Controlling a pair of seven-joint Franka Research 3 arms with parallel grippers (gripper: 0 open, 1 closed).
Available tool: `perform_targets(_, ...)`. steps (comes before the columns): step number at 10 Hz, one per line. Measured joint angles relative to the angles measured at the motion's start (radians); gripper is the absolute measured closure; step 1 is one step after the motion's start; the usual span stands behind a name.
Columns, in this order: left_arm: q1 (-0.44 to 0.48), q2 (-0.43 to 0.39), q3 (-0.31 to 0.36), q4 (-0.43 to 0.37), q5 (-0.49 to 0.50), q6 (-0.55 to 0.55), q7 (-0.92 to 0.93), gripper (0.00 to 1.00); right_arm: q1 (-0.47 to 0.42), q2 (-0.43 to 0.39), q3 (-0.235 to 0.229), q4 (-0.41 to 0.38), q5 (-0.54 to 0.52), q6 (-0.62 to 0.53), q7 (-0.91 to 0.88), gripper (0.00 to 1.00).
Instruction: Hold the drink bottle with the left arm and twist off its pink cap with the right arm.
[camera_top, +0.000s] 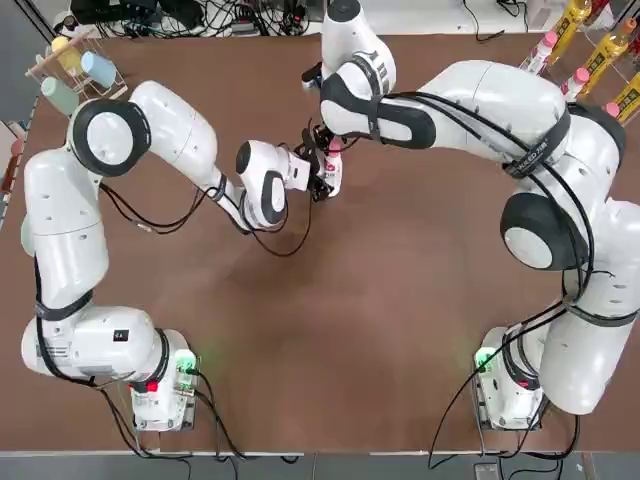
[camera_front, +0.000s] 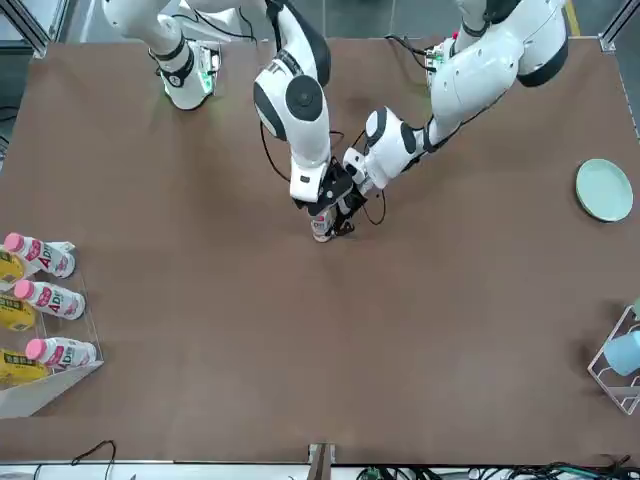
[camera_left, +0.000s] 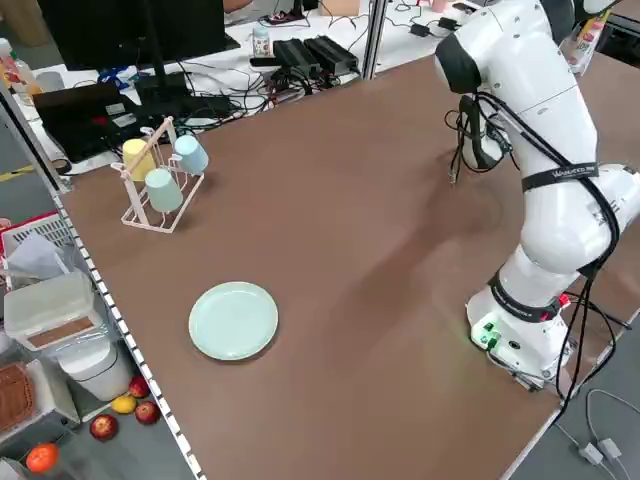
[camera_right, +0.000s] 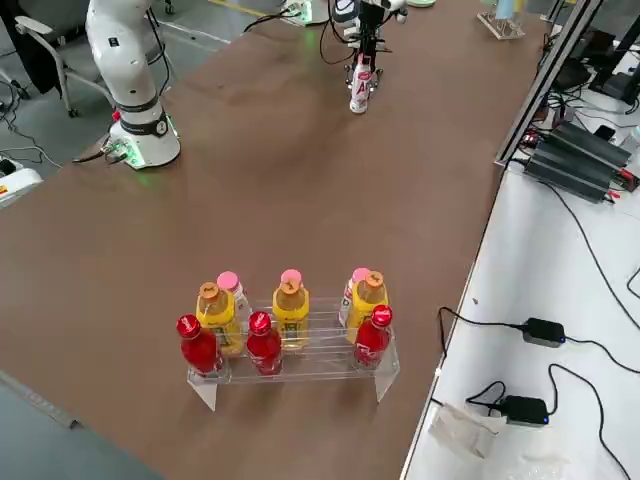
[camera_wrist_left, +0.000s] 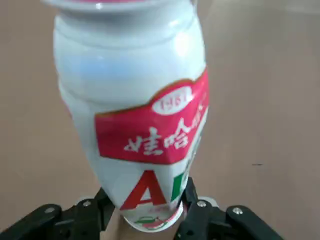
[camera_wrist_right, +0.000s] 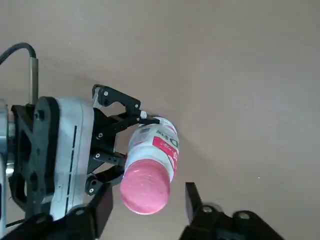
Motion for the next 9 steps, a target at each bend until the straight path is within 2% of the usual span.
perform_targets(4, 0.002, 0.001, 0.000, -0.001, 0.009, 0.000, 0.000, 0.43, 0.000, 0.000, 0.000, 0.000, 0.001, 0.000, 0.000, 0.48)
perform_targets(5, 0.005, 0.004, 0.000, -0.001, 0.020, 0.000, -0.001, 0.43, 0.001, 0.000, 0.001, 0.000, 0.003, 0.000, 0.000, 0.55)
perform_targets(9, 0.011, 0.008, -0.001, -0.003, 0.033, 0.000, -0.001, 0.43, 0.000, 0.000, -0.001, 0.000, 0.016, 0.001, 0.000, 0.57)
